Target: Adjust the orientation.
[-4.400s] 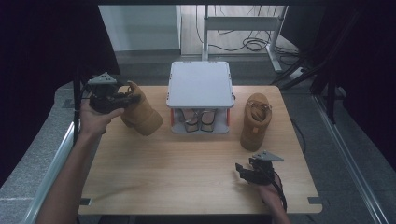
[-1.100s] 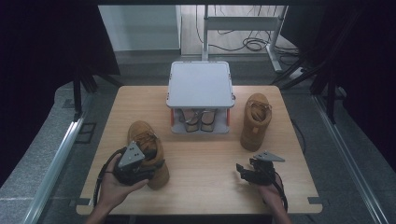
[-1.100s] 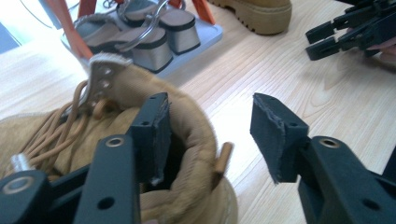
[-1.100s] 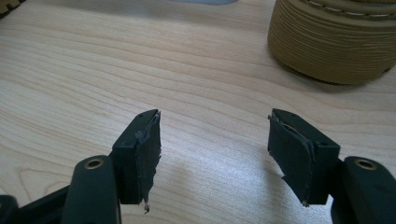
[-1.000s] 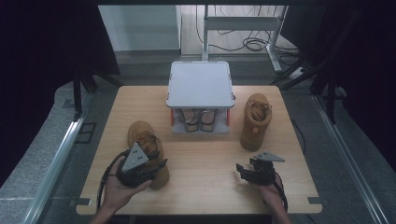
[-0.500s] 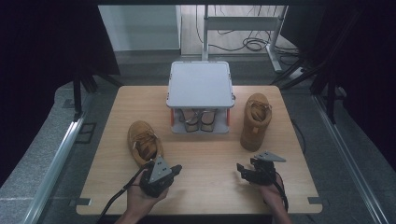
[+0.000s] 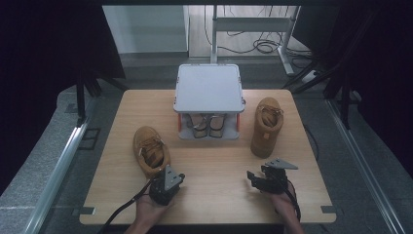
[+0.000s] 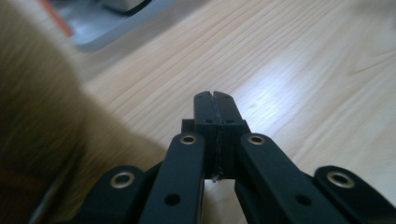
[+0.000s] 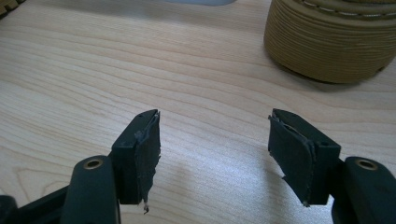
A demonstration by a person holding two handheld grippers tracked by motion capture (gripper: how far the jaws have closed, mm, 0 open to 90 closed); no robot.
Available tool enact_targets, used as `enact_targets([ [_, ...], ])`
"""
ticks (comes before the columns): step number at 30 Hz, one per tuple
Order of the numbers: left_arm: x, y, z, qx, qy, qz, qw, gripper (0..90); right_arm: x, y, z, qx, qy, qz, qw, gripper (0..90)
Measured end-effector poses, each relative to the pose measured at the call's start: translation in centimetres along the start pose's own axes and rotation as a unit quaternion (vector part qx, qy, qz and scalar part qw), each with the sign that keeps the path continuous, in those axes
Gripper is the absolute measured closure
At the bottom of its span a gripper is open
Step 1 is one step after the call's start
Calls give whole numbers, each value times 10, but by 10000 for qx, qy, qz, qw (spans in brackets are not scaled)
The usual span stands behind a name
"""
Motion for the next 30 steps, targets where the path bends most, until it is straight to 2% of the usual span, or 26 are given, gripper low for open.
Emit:
enact_targets([
  [3,2,-2,1,-9,22,-73,10000,900,0,1,0,4,-6,1,10000,347],
  [8,5,-5,4,6,16,-64,10000,900,1,0,0,11,-17,-2,10000,346],
  [9,6,-8,6,-9,-86,25,10000,900,0,0,0,4,-8,-3,10000,346],
  [15,12,-19,14,-25,-276,195,9994,900,-2,-2,1,-4,34,15,10000,346],
  [16,16,-24,19,-34,-360,252,9990,900,-2,-2,0,-12,37,22,10000,346],
  [18,20,-31,23,-42,-403,270,9988,900,-3,-2,0,-19,26,28,10000,346],
  [21,24,-37,29,-57,-449,255,9987,900,-4,-2,0,-26,22,32,10000,346],
  [24,32,-46,37,-61,-581,216,9981,900,-4,-2,0,-21,34,23,10000,346],
  [30,49,-63,50,-13,-734,56,9973,900,-3,-2,0,-15,22,28,10000,346],
])
Point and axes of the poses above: each handheld gripper's, and its own axes: y roughly forward along the jaws, z roughly out of its underside, x roughly to its left, the point moved 9 cm from there along y, roughly forward along the jaws, and after that the axes turned 15 degrees about -y, right-handed, at the moved point
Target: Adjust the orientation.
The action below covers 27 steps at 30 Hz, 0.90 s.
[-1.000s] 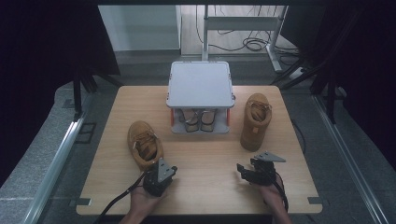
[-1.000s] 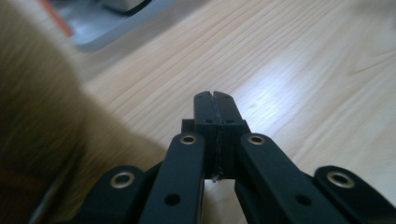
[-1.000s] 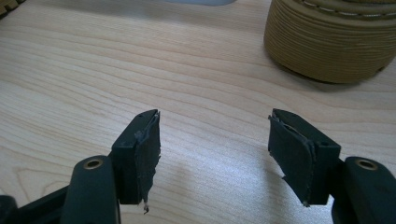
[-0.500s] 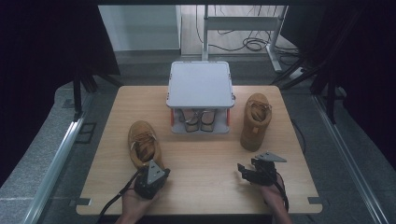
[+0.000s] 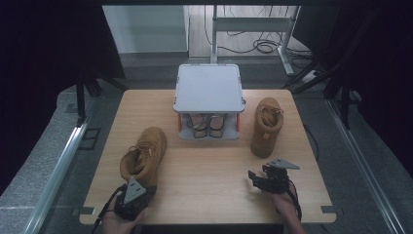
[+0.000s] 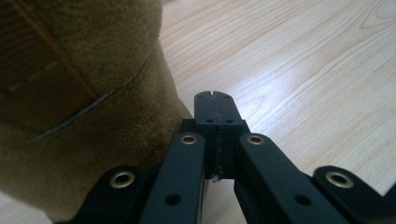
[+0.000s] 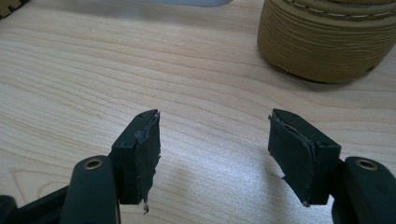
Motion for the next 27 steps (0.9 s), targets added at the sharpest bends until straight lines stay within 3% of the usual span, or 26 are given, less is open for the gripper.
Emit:
enact_targets([
  [4,10,-8,4,39,-39,-135,9999,900,0,0,0,7,8,-3,10000,346],
  [7,27,-19,11,1,-177,-340,9993,900,0,1,1,27,10,-1,10000,346],
  [12,36,-22,12,-3,-347,-330,9989,900,2,2,1,41,-2,-20,10000,346],
  [20,33,-21,13,-38,-321,-437,9985,900,1,1,1,31,14,-12,10000,346],
  [22,27,-18,13,-12,-316,-309,9990,900,1,1,1,25,12,-15,10000,346],
  [23,17,-14,11,-44,-304,-141,9994,900,1,1,1,27,0,-13,10000,347],
  [27,0,-6,3,-88,-198,71,9997,900,0,1,0,18,12,-2,10000,346],
])
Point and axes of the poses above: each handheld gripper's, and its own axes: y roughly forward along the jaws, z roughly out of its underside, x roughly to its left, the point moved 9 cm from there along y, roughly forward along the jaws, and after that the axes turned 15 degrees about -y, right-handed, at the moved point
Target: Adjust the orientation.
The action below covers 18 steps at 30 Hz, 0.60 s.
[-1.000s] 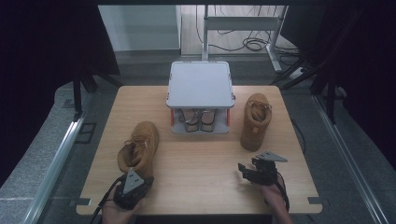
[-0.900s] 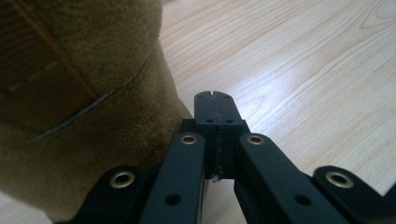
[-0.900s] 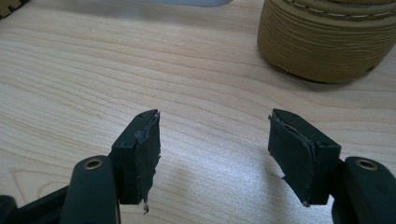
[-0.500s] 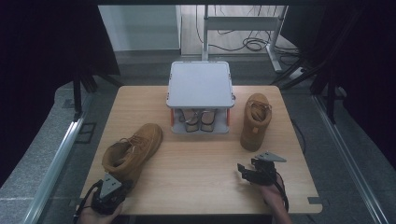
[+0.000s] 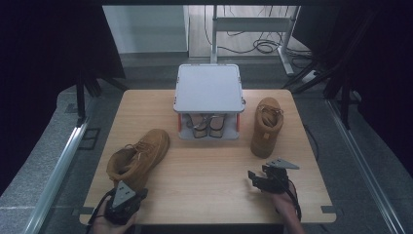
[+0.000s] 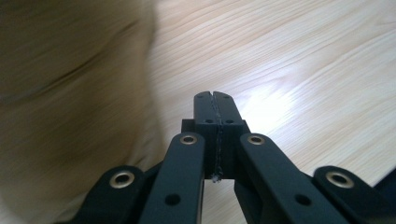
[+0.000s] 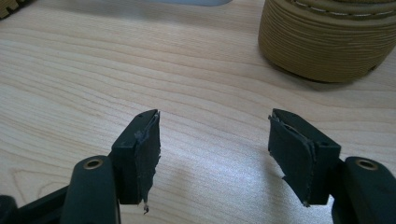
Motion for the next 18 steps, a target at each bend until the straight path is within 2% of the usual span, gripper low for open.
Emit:
enact_targets([
  [2,-12,8,-5,7,88,144,9999,899,0,0,0,-7,2,-10,10000,346],
  [3,-23,16,-12,-24,127,282,9995,897,0,0,0,-10,0,-14,10000,346],
  [7,-34,30,-23,-36,203,411,9989,889,-1,-1,0,-15,12,-7,10000,346],
  [8,-40,39,-31,-86,167,534,9984,888,-2,-1,0,-10,11,-8,10000,346],
  [11,-45,47,-40,-107,134,640,9978,881,-2,-1,0,-20,16,6,10000,346],
  [14,-52,63,-54,-75,125,805,9966,864,-3,-1,0,-22,29,2,10000,346],
  [16,-53,73,-59,-25,117,866,9962,811,-3,-2,0,-24,30,6,10000,347],
  [18,-53,77,-61,-58,116,830,9965,730,-3,-2,0,-19,28,12,10000,347],
])
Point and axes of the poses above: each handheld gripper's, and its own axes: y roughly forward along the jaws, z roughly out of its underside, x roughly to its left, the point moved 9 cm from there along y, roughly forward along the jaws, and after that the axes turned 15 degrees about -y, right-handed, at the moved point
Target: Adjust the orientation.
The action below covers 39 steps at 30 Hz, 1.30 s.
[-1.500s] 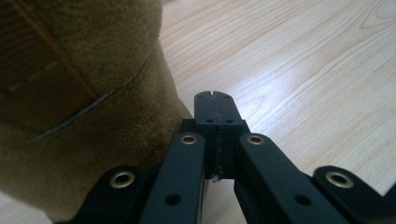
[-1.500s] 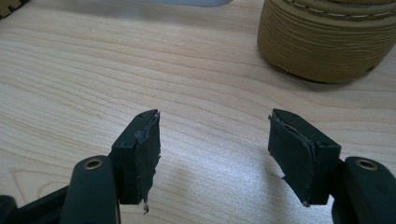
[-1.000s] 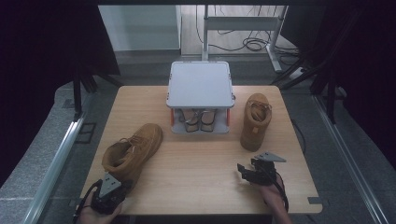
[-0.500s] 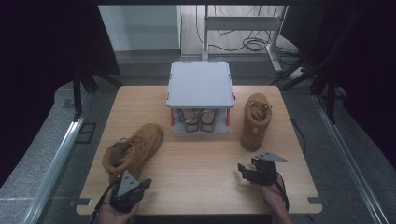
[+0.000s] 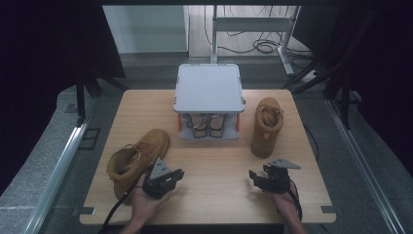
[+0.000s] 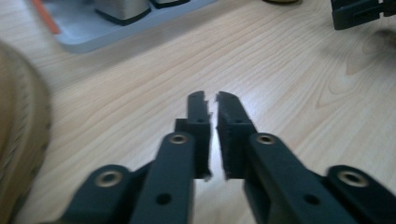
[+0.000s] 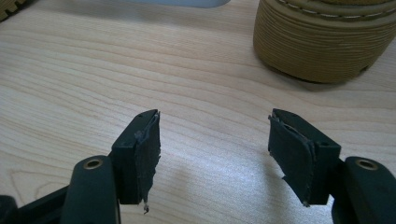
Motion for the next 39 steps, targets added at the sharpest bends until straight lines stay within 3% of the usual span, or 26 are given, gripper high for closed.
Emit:
enact_targets([
  [1,1,3,-1,-45,5,-51,10000,730,0,0,0,2,3,-4,10000,347],
  [2,2,8,-1,27,105,-75,9999,607,-1,-1,-1,-19,-3,2,10000,347],
  [4,3,10,-1,-1,74,-91,9999,517,-2,-1,0,-16,-1,27,10000,348],
  [8,4,11,1,83,79,-9,9999,423,-3,-1,-2,-30,14,65,10000,355],
  [13,5,12,4,150,156,-20,9998,399,-1,-2,-8,-93,-97,192,9997,402],
  [15,4,14,6,209,168,-8,9996,394,3,-2,-11,-136,-172,207,9995,541],
  [17,3,15,7,229,163,-6,9996,389,4,-2,-12,-126,-231,204,9994,582],
  [18,3,16,8,257,172,2,9995,384,5,-1,-15,-148,-313,246,9991,691],
  [19,3,16,8,276,155,18,9995,379,5,0,-17,-176,-320,272,9990,739],
  [23,4,16,8,277,134,2,9995,376,2,5,-38,-321,-430,531,9971,864],
  [24,4,16,8,284,126,7,9995,376,2,5,-38,-321,-430,531,9971,864],
  [25,4,16,8,294,121,12,9995,375,0,12,-50,-424,-470,707,9955,874],
  [26,4,15,8,298,89,13,9995,375,0,12,-50,-424,-470,707,9955,874],
  [30,3,15,11,328,95,60,9994,375,-6,33,-75,-536,-439,1091,9916,894],
  [39,8,13,11,299,46,42,9995,375,-19,61,-95,-506,-372,1527,9863,896],
])
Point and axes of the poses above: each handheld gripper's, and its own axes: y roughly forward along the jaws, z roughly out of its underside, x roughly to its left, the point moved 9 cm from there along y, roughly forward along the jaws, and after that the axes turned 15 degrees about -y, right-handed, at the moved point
